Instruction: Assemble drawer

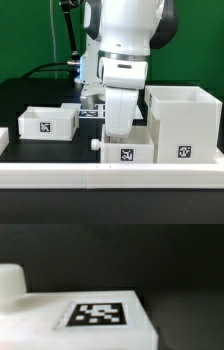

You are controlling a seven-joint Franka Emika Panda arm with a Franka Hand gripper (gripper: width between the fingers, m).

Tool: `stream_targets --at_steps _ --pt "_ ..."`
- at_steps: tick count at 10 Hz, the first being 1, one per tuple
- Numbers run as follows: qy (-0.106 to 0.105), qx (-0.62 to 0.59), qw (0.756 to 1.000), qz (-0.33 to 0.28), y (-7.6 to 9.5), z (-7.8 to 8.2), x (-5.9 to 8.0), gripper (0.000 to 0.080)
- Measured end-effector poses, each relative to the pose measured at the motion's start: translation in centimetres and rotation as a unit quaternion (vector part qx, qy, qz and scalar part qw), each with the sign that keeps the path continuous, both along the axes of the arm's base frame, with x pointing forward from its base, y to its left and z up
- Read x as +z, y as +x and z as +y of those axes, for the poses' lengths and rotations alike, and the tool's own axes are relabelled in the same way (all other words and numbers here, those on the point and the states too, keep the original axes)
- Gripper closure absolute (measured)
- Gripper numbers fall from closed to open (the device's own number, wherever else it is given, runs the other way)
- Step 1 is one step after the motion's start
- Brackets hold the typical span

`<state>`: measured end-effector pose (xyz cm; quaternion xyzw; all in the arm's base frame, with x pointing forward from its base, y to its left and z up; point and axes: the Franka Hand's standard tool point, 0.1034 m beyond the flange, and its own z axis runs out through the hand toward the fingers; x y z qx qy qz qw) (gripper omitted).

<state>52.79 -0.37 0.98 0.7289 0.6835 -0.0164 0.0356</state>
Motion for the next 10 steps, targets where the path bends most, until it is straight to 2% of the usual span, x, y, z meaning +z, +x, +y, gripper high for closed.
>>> stream_targets --at_steps 3,9,10 --pt "-0.002 0.008 1.000 0.002 -0.20 0.82 -0.02 0.0757" --pt "-0.011 0.005 1.000 0.022 -0.17 0.12 -0.02 0.0757" --pt "-0.010 0.008 1.000 0.022 -0.20 0.44 -0.03 0.0757"
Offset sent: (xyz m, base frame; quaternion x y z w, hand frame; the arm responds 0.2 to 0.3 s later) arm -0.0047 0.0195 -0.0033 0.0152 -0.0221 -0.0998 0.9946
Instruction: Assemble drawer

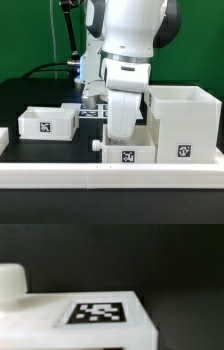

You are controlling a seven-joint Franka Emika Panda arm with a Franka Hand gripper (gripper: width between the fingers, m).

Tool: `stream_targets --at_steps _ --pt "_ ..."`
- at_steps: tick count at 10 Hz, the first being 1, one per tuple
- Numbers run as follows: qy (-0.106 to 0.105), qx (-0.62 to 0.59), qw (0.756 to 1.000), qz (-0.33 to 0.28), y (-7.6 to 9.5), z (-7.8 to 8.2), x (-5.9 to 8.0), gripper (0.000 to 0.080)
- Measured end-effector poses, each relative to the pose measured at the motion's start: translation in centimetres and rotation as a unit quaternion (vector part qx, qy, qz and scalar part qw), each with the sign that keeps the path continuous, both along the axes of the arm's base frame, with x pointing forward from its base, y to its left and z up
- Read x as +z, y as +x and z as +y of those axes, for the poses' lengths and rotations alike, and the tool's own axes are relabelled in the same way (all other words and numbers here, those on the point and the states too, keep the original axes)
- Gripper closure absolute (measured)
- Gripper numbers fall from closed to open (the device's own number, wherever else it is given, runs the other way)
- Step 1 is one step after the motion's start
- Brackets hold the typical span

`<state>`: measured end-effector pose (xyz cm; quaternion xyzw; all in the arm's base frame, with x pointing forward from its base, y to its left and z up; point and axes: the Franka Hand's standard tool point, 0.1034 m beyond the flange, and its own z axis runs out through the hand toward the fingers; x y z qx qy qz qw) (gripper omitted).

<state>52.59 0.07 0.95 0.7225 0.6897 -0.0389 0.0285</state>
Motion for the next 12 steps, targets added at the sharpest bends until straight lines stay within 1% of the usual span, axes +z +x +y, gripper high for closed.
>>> stream_targets --at_steps 2,6,8,10,12 --pt "0.000 0.007 1.000 0.001 0.04 0.43 -0.01 0.0757" --pt "0.000 0.009 1.000 0.000 0.06 0.46 -0.05 0.0757" --pt "0.001 0.012 1.000 -0.001 0.10 0.90 0.00 0.0757" --pt "0.002 0.025 1.000 0.000 0.11 0.67 -0.05 0.0757" --pt "0.002 0.049 0.999 0.003 0.21 0.12 -0.09 0.0757"
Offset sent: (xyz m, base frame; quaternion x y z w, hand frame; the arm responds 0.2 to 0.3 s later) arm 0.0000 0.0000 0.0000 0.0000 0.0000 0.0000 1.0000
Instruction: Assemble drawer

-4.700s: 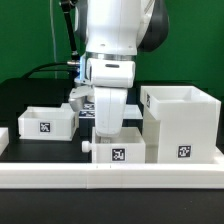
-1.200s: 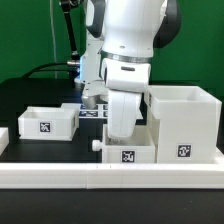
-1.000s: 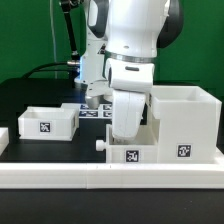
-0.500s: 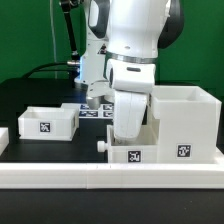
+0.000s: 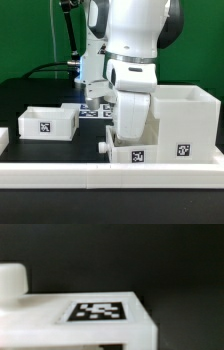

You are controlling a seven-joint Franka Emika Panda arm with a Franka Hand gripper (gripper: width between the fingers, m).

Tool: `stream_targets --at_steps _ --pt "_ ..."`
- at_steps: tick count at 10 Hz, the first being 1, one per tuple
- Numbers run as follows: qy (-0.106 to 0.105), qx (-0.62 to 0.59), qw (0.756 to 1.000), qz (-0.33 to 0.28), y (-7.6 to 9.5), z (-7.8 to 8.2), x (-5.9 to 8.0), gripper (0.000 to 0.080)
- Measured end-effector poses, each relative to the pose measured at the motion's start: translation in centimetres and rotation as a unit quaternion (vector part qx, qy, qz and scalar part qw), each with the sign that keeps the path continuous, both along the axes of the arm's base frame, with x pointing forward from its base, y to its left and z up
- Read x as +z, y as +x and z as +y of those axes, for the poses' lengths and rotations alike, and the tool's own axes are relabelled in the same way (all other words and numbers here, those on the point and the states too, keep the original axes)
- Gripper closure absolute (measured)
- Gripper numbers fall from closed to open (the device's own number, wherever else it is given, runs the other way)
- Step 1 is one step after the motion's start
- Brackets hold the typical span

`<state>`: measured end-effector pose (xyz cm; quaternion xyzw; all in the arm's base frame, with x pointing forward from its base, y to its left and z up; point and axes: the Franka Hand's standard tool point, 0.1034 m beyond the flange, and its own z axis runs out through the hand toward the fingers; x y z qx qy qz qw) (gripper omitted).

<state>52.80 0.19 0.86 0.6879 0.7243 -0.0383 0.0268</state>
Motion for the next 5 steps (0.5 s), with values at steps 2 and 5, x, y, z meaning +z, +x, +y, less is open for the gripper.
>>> stream_targets --at_steps 2,5 --pt "0.000 -0.003 1.000 0.000 0.0 0.0 0.0 0.0657" --pt "-0.003 -0.029 1.000 -0.004 0.3 0.4 1.3 0.0385"
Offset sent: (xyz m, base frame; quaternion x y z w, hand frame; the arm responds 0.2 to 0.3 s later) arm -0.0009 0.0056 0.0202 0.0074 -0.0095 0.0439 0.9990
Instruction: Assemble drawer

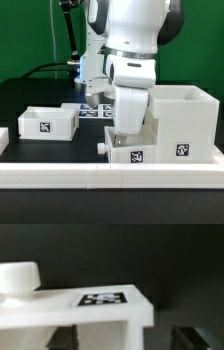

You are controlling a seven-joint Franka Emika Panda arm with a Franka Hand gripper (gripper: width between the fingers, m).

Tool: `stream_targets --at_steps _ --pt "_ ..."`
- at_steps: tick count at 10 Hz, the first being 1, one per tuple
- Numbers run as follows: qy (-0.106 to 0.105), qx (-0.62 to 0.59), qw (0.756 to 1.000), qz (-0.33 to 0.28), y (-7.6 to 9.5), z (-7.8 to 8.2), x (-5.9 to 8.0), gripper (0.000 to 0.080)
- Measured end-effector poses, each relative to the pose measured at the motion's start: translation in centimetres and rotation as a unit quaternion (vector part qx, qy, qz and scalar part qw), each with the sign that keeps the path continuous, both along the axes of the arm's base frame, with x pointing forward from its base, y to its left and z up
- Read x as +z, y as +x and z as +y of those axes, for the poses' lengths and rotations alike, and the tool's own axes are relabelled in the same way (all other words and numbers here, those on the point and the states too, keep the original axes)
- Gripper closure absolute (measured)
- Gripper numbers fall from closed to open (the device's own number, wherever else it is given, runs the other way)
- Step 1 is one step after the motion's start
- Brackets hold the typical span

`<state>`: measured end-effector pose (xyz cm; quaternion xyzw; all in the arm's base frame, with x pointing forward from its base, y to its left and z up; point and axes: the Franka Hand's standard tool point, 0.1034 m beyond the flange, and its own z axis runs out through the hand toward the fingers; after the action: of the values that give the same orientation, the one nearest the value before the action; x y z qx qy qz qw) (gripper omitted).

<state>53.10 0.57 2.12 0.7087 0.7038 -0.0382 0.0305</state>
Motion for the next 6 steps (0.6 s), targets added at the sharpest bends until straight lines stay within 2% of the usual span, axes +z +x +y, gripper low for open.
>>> stream_targets --at_steps 1,2,3,4,6 --pt "-0.001 -0.002 1.000 -0.004 0.3 0.2 0.9 0.0218" --pt "-0.002 -0.002 1.000 -0.008 0.6 0.3 1.9 0.0171" --pt "-0.005 -0.003 1.000 -0.010 0.9 0.0 2.9 0.0171" --pt "-0.009 0.003 1.000 -0.007 1.0 -1.0 3.7 0.0153" --pt "-0.012 0.041 0.999 0.007 1.8 -4.4 4.3 0.0151"
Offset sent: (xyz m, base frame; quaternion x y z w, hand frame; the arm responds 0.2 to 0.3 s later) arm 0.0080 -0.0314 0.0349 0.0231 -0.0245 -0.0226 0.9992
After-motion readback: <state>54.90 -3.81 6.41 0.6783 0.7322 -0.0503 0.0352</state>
